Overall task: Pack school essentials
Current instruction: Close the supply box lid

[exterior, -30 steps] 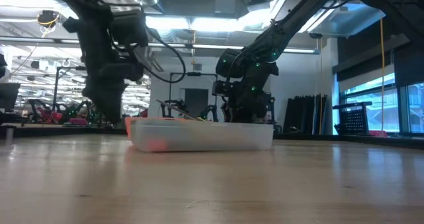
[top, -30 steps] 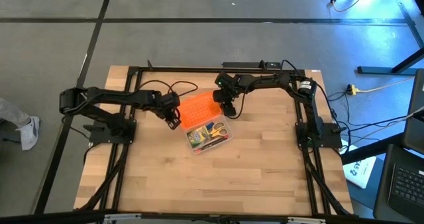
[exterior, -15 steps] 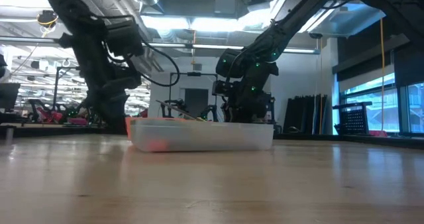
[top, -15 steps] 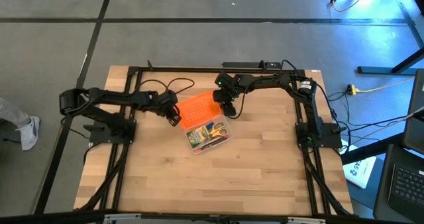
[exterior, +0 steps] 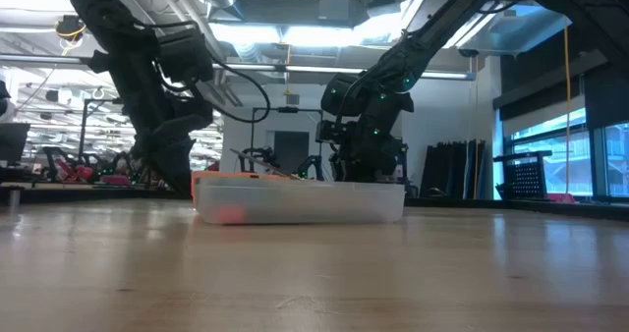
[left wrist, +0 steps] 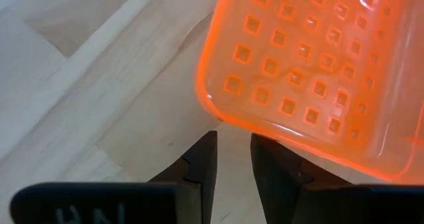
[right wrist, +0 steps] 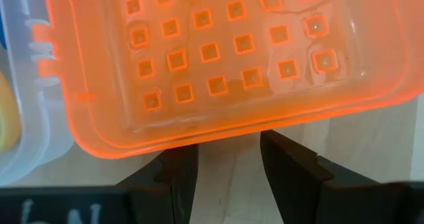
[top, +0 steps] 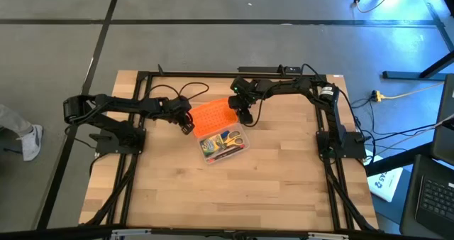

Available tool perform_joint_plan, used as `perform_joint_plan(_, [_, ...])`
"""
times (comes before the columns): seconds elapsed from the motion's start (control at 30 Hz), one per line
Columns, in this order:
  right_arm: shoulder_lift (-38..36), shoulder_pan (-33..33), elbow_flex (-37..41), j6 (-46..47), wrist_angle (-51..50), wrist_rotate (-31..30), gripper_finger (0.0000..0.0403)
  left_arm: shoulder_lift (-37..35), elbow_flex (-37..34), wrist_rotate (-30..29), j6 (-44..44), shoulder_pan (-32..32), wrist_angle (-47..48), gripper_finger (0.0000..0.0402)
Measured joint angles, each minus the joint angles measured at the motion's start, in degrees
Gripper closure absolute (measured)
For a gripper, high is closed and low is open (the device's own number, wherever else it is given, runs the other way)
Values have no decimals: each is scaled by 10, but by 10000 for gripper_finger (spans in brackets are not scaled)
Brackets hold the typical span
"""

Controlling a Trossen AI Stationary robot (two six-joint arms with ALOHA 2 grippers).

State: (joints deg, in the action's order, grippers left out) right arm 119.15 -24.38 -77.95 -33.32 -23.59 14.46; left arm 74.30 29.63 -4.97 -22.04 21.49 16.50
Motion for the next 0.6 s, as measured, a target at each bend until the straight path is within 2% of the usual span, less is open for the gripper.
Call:
perform_joint_plan(0.13, [0,0,0,0,0,-1,238,0,0,0,45,0,-5,315])
perform_joint_plan(0.33, [-1,-1,0,-1,3,-53,238,0,1,2,107,0,-15,315])
perform_joint_plan(0.6, [-1,-2,0,-21,1,-58,238,-4,1,-1,148,-3,-29,315])
